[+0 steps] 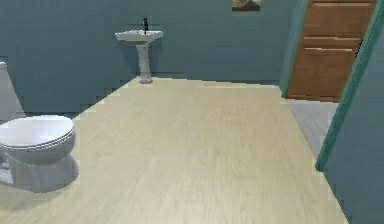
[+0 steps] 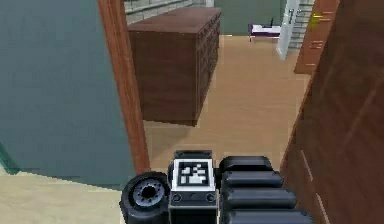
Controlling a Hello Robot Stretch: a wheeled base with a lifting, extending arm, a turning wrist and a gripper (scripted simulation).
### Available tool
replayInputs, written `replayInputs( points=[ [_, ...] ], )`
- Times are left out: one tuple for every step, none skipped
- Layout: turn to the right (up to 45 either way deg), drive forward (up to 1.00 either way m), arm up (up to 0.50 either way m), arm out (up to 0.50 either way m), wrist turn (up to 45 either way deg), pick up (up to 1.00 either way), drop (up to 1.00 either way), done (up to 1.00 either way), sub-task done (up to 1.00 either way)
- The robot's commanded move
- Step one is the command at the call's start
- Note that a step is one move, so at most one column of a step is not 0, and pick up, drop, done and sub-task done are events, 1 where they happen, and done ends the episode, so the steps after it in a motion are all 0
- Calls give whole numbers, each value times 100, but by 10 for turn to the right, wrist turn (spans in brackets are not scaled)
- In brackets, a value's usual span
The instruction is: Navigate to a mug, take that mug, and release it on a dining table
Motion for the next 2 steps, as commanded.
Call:
replayInputs(
  points=[
    [0, 20, 0, 0, 0, 0, 0, 0, 0],
    [-450, 0, 0, 0, 0, 0, 0, 0, 0]
  ],
)
